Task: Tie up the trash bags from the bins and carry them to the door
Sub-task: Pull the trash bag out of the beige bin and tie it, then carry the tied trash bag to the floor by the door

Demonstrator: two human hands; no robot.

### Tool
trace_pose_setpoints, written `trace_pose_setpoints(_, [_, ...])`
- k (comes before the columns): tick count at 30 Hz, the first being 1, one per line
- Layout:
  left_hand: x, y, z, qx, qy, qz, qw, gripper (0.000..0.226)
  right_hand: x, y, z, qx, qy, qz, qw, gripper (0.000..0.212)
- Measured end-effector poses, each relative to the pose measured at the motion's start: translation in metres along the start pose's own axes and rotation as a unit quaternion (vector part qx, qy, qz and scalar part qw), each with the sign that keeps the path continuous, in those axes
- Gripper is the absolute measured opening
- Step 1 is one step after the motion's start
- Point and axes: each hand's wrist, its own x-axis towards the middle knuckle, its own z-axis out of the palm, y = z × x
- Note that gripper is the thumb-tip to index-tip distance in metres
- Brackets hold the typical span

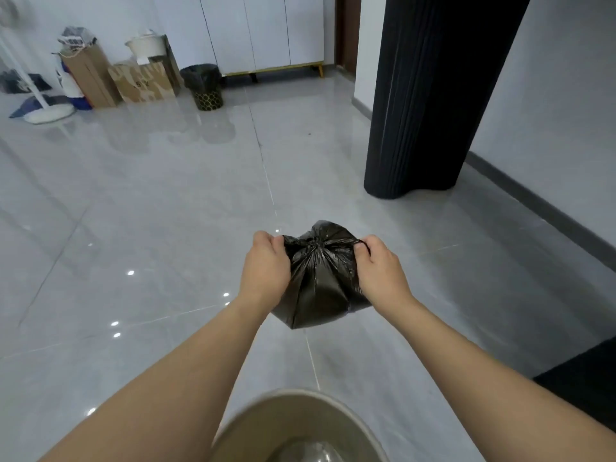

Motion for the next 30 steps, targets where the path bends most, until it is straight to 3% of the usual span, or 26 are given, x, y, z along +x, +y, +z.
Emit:
trace_pose_setpoints(7, [0.027, 0.199, -0.161, -0.003, 0.057, 0.035, 0.998, 0.026, 0.024, -0.232, -0.120, 0.015, 0.026, -0.002, 1.000, 0.027])
trace_pose_setpoints(14, [0.032, 0.475, -0.390, -0.006, 0.087, 0.091, 0.992, 0.028, 0.031, -0.540, -0.314, 0.007, 0.030, -0.054, 0.998, 0.029])
trace_pose_setpoints(18, [0.021, 0.614, -0.498, -0.010, 0.111, 0.135, 0.984, 0.027, 0.016, -0.676, -0.414, 0.010, 0.056, -0.092, 0.994, 0.026])
trace_pose_setpoints(22, [0.001, 0.678, -0.551, -0.023, 0.146, 0.169, 0.975, 0.026, -0.001, -0.744, -0.460, 0.034, 0.084, -0.133, 0.987, 0.029])
trace_pose_setpoints(30, [-0.003, 0.680, -0.578, -0.020, 0.161, 0.160, 0.974, 0.027, -0.010, -0.771, -0.466, 0.082, 0.046, -0.144, 0.985, 0.027])
